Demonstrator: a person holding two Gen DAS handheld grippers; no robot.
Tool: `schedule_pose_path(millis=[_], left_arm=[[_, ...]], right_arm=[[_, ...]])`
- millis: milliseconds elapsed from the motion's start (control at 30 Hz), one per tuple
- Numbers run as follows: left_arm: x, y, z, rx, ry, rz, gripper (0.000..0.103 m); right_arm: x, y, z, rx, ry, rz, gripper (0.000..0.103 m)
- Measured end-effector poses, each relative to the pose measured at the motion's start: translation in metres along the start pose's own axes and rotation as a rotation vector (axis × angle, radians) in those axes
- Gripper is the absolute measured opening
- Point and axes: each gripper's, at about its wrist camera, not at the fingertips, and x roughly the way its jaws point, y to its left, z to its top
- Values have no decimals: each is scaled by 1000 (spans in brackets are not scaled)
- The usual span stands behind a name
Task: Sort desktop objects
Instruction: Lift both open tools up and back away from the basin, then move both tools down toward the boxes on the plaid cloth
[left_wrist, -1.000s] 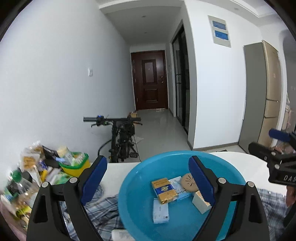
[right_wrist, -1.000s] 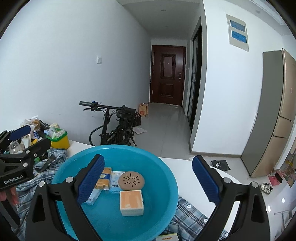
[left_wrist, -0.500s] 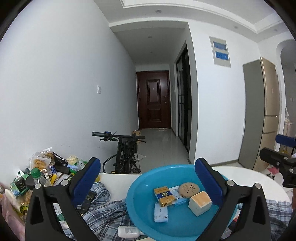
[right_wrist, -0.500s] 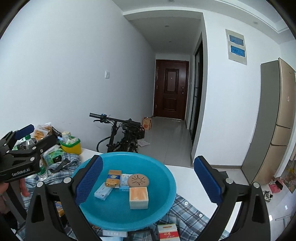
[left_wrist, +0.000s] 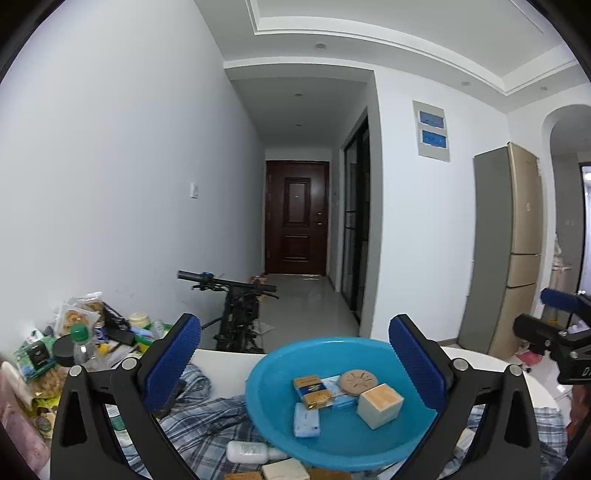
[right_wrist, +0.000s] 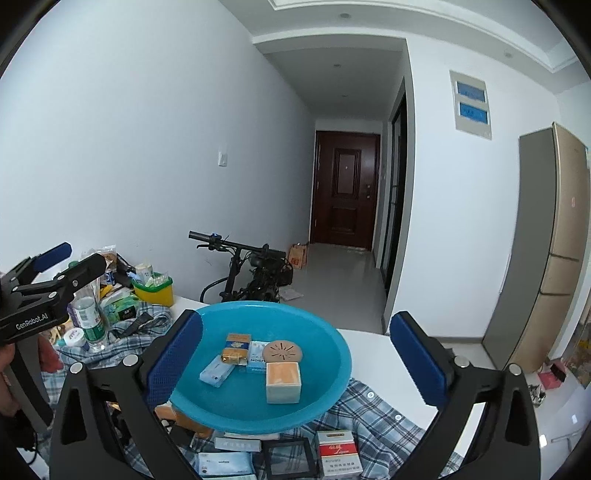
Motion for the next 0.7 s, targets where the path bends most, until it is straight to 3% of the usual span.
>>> schedule_pose_path(millis=[400, 467, 600, 700], left_arm=[[-23, 2, -34, -115, 53, -27, 103], [-27, -1, -39, -110, 44, -16, 103], [-38, -8, -50, -66, 25, -63, 103], [-43, -14, -56, -32, 16, -27, 103]], right_arm=[[-17, -1, -28, 7, 6, -1, 101], [-18, -4, -33, 30, 18, 6, 101], [-27, 0, -46, 4, -10, -31, 101], [-34, 7, -52, -39, -43, -61, 101]])
